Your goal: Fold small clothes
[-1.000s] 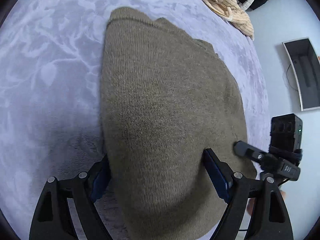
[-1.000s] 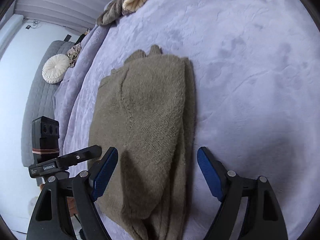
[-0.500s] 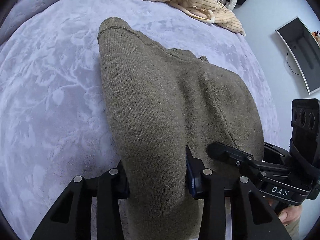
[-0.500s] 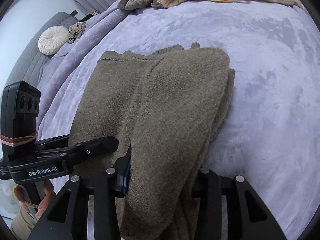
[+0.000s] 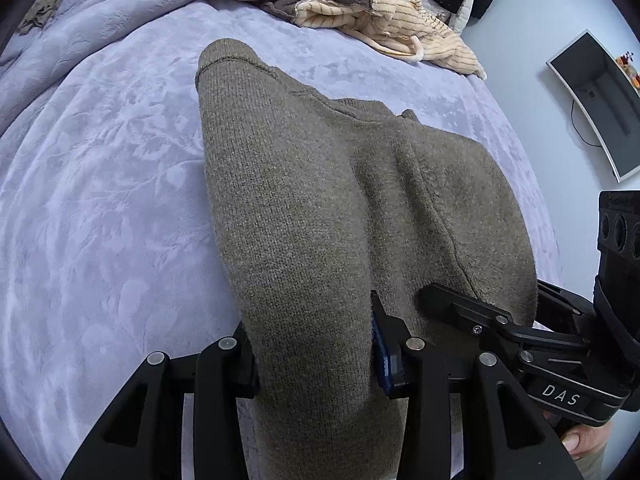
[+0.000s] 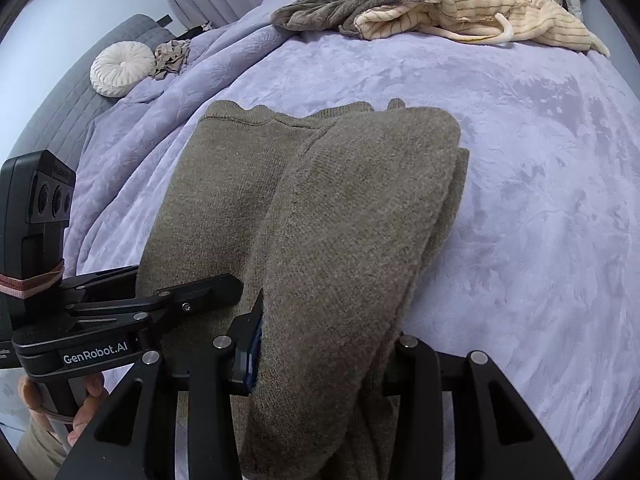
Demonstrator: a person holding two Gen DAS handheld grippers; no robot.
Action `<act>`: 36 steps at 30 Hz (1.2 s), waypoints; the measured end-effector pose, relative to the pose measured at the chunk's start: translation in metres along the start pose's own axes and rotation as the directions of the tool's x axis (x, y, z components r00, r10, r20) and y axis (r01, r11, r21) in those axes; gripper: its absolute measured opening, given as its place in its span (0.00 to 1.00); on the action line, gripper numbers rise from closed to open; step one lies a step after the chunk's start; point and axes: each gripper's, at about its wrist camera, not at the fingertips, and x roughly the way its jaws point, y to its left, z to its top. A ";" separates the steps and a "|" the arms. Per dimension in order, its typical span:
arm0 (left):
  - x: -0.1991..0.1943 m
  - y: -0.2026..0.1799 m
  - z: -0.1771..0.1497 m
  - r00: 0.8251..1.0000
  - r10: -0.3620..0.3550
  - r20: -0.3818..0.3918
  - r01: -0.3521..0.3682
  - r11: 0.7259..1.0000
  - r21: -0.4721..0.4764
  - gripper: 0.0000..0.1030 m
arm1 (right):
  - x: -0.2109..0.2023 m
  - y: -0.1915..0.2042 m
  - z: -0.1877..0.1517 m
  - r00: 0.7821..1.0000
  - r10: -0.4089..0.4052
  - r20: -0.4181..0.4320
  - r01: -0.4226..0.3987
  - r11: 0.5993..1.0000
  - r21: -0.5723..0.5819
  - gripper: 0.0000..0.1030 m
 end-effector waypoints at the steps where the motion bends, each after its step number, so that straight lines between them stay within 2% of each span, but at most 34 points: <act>1: -0.004 0.001 -0.004 1.000 0.003 0.003 -0.003 1.000 0.000 0.41 | -0.002 0.004 -0.002 1.000 -0.001 0.003 0.001 1.000 -0.002 0.43; 18: -0.056 0.013 -0.076 0.998 0.042 0.036 -0.042 0.999 0.022 0.41 | -0.028 0.064 -0.066 1.000 -0.004 0.026 0.005 1.000 -0.028 0.43; 36: -0.076 0.015 -0.139 0.996 0.069 0.047 -0.071 0.997 0.030 0.41 | -0.038 0.095 -0.125 1.000 0.002 0.014 -0.002 0.999 -0.039 0.43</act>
